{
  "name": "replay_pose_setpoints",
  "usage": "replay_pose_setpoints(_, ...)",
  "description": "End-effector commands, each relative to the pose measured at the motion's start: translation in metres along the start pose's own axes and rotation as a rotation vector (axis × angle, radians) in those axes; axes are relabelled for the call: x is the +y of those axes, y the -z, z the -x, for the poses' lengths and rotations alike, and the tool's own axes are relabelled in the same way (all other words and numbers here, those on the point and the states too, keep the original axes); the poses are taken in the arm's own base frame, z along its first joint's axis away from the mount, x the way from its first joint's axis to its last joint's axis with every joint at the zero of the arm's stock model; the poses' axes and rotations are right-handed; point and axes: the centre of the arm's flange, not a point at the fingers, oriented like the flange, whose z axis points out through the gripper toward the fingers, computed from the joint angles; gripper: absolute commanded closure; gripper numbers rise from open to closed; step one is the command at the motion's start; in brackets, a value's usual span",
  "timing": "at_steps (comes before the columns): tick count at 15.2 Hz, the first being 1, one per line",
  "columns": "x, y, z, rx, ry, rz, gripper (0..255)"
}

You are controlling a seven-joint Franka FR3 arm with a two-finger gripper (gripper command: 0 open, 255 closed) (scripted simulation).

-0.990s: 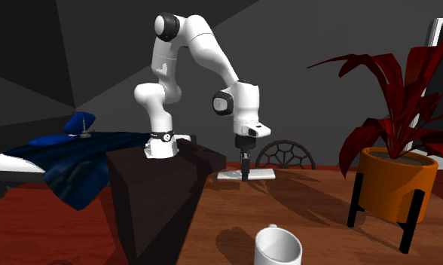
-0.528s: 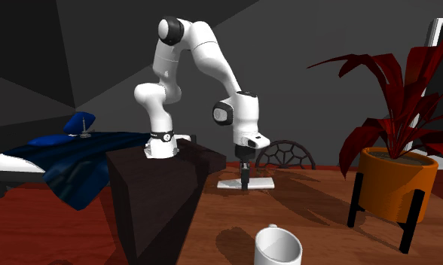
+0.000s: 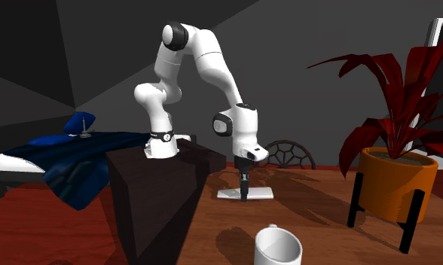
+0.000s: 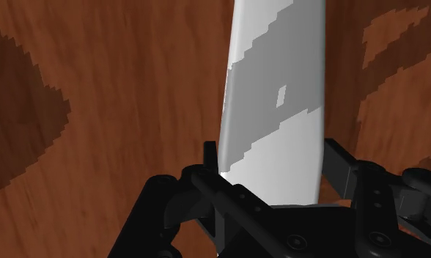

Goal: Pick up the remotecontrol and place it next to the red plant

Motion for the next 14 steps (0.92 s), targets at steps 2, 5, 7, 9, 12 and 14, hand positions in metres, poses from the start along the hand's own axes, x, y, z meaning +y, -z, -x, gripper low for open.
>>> replay_pose_setpoints(2,0.0004,-0.0162,-0.0007,0.001,0.000,0.000,255)
replay_pose_setpoints(5,0.0004,-0.0162,-0.0007,0.001,0.000,0.000,255)
replay_pose_setpoints(7,0.0004,-0.0162,-0.0007,0.001,0.000,0.000,255)
replay_pose_setpoints(9,0.0004,-0.0162,-0.0007,0.001,0.000,0.000,255)
replay_pose_setpoints(12,0.0004,-0.0162,-0.0006,0.001,0.000,0.000,0)
replay_pose_setpoints(14,0.0003,-0.0162,-0.0006,0.001,0.000,0.000,0)
